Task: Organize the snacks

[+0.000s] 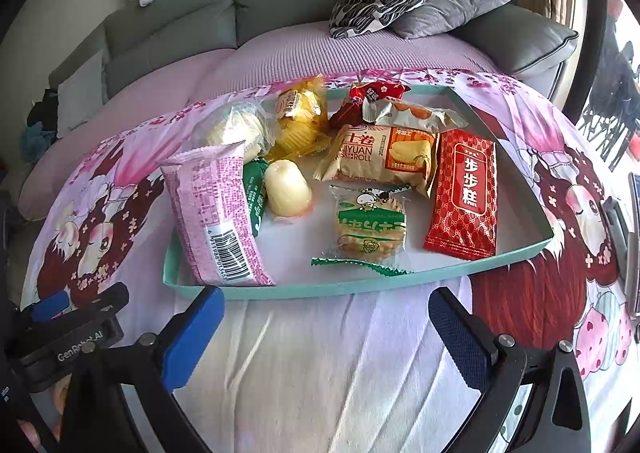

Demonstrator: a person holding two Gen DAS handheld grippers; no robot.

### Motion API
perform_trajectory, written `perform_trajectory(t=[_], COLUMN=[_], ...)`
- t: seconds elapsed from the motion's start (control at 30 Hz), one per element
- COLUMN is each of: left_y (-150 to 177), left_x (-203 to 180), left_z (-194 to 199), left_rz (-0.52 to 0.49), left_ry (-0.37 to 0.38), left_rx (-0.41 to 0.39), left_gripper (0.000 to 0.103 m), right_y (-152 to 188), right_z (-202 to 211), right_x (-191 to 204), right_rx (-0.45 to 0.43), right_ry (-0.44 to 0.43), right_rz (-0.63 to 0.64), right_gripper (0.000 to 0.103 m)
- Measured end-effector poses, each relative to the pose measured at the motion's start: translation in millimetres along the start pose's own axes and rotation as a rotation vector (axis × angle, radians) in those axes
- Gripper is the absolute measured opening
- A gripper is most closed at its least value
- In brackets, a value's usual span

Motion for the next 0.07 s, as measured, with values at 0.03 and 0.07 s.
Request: perform_trajectory(t=[0.03, 0.07], left_y=[0.0, 0.2], left_x=[-0.6, -0.6], left_z=[0.0, 0.1], left_rz=[-0.001, -0.001], left_ry=[0.002, 0.003], left_rx=[0.000, 0.001], left_gripper=[0.092, 0.092], right_y=[-0.2, 0.0], right_z=[-0.1, -0.1], right_x=[-0.1, -0.2], right_rx=[0.001, 0.001], right_ry=[0.001, 0.000], right_rz=[0.000, -0.001], right_gripper=[0.103, 0.103])
Point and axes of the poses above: each gripper's, at about its wrist camera, not at the fingertips, and z roughly against the way its jaws point, x to its left, y to its underside, the point moved 10 cm from there along -z, roughly the way its jaws point, and after that the axes turned 2 degrees about -x, right-handed, at the moved point
